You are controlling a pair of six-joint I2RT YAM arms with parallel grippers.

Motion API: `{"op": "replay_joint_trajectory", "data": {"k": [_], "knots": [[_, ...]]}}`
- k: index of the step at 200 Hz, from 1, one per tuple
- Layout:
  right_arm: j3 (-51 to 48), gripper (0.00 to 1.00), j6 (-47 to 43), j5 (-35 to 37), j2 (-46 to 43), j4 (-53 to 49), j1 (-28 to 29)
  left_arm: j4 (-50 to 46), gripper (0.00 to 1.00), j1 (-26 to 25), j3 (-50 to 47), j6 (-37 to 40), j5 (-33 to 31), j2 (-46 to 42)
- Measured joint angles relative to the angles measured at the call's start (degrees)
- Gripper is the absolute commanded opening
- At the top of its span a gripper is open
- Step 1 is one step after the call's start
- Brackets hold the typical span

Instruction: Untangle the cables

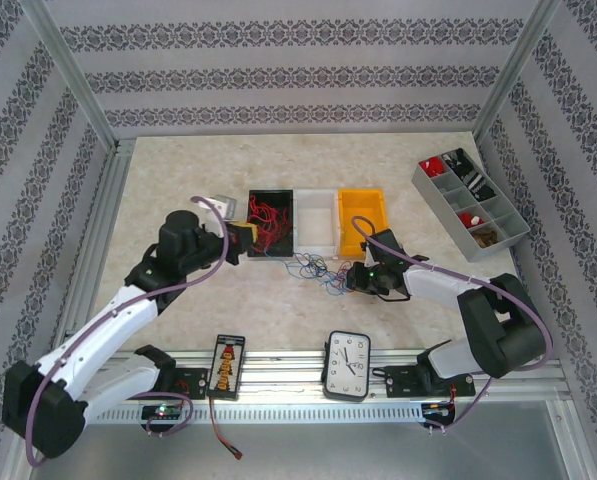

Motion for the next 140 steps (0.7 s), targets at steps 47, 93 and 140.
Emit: {"op": "replay_joint_trajectory", "data": {"k": [47, 93, 140], "knots": [[0.0, 0.2, 0.6, -0.1, 0.0, 0.0, -0.6, 4.3, 0.0, 4.1, -0.6, -4.7, -7.0, -1.6], [-0.2, 0.2, 0.8, 0.4, -0.4, 0.0, -1.1, 2.5, 0.0, 4.5, 3.3, -5.7, -14.7, 3.0], [-0.2, 0.2, 0.8, 0.6, -0.4, 0.0, -1.4, 2.0, 0.08, 4.0, 10.1, -8.7, -13.4, 19.5]]}}
